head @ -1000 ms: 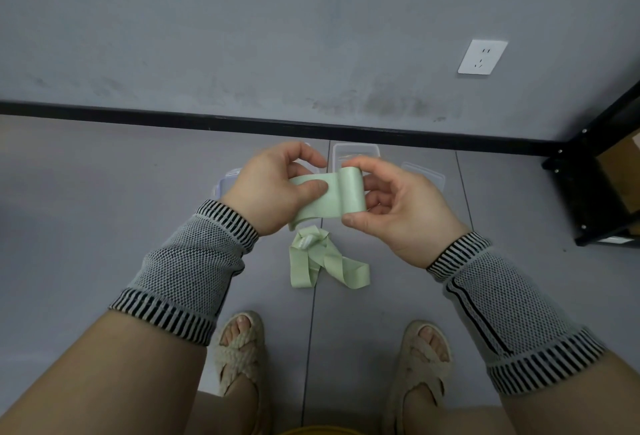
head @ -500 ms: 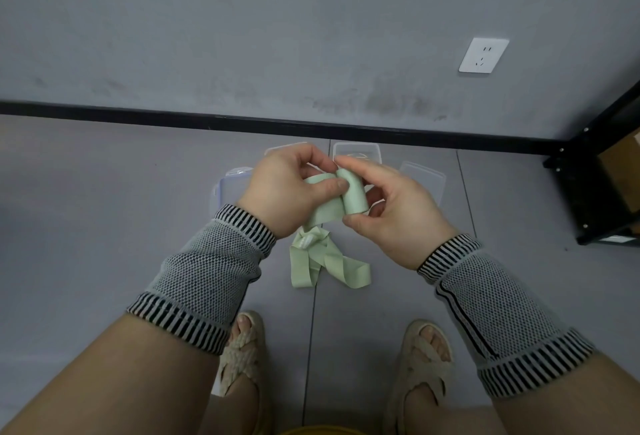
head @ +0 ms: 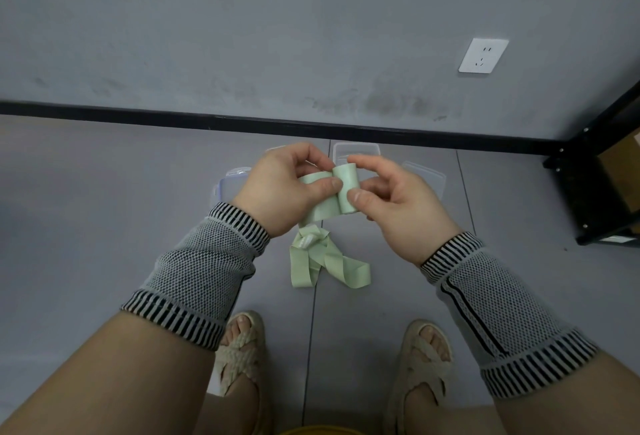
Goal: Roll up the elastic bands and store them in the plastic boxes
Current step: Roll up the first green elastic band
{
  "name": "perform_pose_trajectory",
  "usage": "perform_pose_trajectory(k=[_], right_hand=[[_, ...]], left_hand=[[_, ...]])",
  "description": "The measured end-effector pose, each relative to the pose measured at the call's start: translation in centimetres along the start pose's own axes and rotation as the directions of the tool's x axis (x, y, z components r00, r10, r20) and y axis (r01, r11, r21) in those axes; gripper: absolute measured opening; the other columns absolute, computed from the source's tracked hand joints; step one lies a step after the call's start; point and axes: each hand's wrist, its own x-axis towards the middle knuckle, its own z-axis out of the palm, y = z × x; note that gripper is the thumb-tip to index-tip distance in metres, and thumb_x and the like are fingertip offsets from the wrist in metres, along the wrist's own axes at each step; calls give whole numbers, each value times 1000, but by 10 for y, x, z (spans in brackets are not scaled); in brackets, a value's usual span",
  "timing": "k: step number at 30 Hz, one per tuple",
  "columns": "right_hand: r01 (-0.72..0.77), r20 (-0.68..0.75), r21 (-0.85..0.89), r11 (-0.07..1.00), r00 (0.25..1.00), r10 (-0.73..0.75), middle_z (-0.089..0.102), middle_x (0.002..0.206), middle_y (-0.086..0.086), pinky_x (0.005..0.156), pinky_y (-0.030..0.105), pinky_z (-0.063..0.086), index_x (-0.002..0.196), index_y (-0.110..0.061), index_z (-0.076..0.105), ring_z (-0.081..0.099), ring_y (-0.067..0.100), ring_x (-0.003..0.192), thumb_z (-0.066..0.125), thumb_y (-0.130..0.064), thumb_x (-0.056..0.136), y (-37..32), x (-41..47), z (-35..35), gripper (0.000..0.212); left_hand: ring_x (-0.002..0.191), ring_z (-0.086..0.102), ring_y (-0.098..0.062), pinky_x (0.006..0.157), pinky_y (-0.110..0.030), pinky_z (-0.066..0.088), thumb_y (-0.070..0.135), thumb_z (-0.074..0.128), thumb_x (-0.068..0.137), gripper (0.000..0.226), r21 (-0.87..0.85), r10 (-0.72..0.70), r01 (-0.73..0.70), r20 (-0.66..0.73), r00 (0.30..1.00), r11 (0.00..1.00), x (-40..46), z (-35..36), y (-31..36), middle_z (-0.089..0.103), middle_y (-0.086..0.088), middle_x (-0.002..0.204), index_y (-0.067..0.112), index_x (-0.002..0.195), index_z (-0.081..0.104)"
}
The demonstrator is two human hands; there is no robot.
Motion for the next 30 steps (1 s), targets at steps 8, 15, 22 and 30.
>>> perform_pose_trajectory(k=[8,15,22,30], right_hand=[[22,-21,113,993,1000,-19,69,92,7,72,30,58,117,-29,56,67,20,77,60,-1,88,-2,0,-2,40],[107,-105,23,994,989,-104,67,88,3,74,33,58,104,-41,58,64,20,76,72,-8,79,-2,0,0,45],[70,68,6,998,995,-70,63,110,-3,70,20,51,126,-41,47,62,5,81,74,0,75,0,-1,0,71],[110,-22,-24,994,994,-111,66,99,1,71,21,53,114,-42,51,65,8,76,76,-4,74,0,-1,1,60]], left_hand=[[54,58,-3,45,-15,42,10,71,80,14,-16,13,-13,-6,1000,1000,-2,-1,7,67,-4,76,21,84,61],[65,59,-5,47,-9,41,9,73,78,16,-91,44,-44,-6,999,995,-2,4,7,67,-6,84,21,86,66],[77,63,-14,57,-17,50,11,71,80,13,-73,18,-18,6,1000,997,2,0,-1,69,-8,96,19,89,67],[51,51,-2,46,-13,41,12,72,79,45,-123,-4,-2,-48,999,992,1,4,1,56,5,66,26,119,55]])
